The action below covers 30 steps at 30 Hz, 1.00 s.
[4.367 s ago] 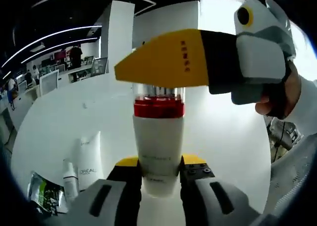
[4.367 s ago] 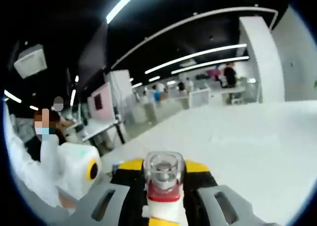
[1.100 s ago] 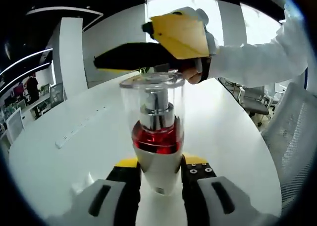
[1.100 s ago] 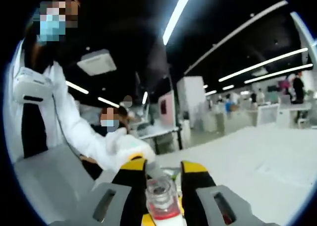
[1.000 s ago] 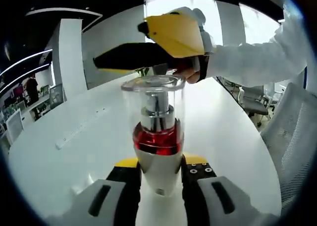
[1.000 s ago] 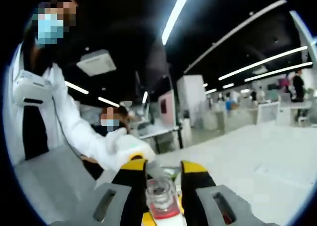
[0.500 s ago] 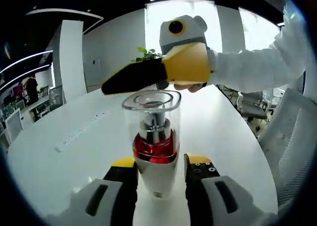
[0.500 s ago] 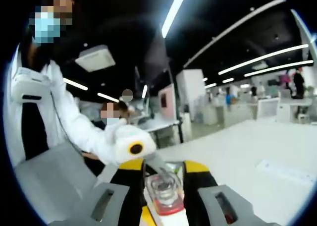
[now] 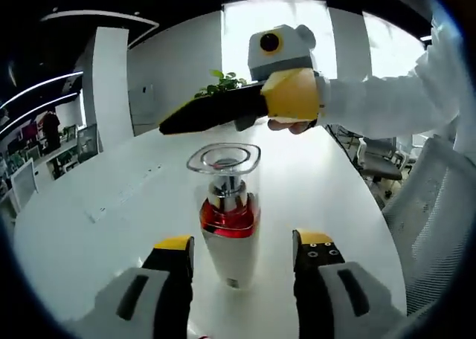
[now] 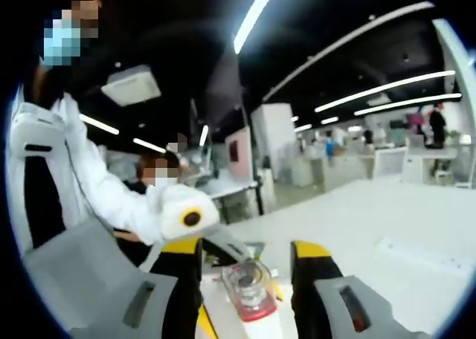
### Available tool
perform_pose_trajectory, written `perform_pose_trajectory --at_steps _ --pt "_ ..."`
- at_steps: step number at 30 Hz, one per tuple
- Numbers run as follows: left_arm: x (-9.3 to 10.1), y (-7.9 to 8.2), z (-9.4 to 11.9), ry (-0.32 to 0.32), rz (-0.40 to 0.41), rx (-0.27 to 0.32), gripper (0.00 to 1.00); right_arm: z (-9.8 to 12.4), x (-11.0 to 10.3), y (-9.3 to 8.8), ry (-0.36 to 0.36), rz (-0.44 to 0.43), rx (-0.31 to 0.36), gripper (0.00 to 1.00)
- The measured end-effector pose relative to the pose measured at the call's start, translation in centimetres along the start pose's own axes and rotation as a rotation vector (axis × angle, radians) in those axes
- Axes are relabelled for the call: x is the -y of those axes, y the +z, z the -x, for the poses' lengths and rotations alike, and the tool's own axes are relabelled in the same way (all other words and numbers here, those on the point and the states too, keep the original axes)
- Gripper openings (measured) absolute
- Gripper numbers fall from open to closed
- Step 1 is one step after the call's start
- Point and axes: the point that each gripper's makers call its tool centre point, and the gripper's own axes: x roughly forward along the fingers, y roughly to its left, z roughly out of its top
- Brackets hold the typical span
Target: Arrange the skincare products in the storage area until every visible bottle or jar stands upright without overlapping.
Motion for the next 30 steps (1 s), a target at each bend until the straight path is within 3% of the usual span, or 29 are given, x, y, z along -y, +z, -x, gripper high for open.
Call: perform_pose_trajectory --at_steps 5,7,13,17,21,23,30 --pt "-0.3 -0.3 1.1 0.021 0.026 -0.017 0.61 0.3 -0.2 -0.4 -0.036 0.018 -0.036 0.55" --pt "0.0 -0.6 1.6 0.006 0.075 -0.027 0.68 0.4 -0.3 -0.4 -0.054 0.017 -0.041 0.62" --pt "-0.5 -0.9 3.1 0.044 0.078 -0.035 0.77 0.9 -0.9 -1.6 -0.09 0.033 -0.09 0.77" --pt "-0.6 -1.6 4.1 0.063 0.07 -0.054 0.81 1.2 -1.0 -2.3 -0.125 0.042 -0.107 0.93" --pt "-1.2 -1.9 5.0 0.101 0.08 -0.049 0.9 1.4 -1.4 -3.1 -0.137 0.045 -0.141 0.95" --pt "-0.8 -2.1 5.5 0.096 0.099 -0.051 0.9 1.3 -1.6 -3.3 -0.144 0.036 -0.152 1.0" --pt "-0.7 -2.4 7.2 0.093 0.125 -0.052 0.93 1.6 -2.3 -4.8 -0.175 0.029 -0.212 0.99"
